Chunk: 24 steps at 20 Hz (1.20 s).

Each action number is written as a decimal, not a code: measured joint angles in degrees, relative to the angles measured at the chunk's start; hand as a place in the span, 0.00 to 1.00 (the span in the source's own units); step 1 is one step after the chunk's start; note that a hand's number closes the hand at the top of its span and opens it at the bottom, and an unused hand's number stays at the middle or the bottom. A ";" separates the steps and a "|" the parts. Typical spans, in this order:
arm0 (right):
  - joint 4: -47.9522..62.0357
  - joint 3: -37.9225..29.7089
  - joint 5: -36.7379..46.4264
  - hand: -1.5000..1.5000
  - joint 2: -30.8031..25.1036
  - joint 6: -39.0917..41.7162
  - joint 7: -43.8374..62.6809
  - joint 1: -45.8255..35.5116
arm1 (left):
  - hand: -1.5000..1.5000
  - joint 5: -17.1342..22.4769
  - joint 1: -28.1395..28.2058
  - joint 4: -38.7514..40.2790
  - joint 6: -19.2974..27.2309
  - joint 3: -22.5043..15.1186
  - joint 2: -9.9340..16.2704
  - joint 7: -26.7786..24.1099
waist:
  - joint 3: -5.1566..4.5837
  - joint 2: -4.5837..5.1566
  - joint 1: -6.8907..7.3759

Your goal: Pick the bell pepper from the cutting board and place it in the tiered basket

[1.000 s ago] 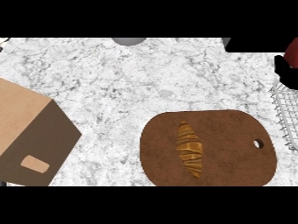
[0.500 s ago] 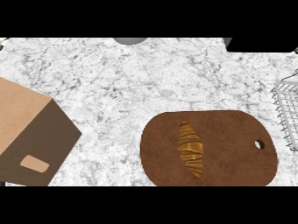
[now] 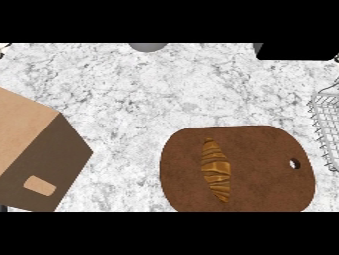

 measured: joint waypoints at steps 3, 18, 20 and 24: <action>2.92 1.10 1.21 1.00 -1.71 0.78 -2.15 -1.17 | 0.50 -0.01 0.34 -0.95 0.06 0.19 -0.23 1.20 | -0.08 -0.01 -0.10; 18.99 -2.56 1.61 0.00 -1.30 10.87 6.41 -1.79 | 0.50 -0.70 0.70 -0.26 -1.05 1.26 -0.23 0.14 | 0.12 -0.16 -0.34; 18.20 -4.07 0.14 0.00 -0.84 10.62 6.55 -1.62 | 0.50 -1.14 0.66 -0.90 -0.33 1.08 -0.82 1.16 | 0.12 -0.21 -0.47; 18.28 -8.15 -2.99 0.00 -1.01 8.24 6.29 -4.49 | 0.50 -1.05 0.91 -1.43 -0.38 1.20 -1.18 1.36 | 0.04 -0.17 -0.41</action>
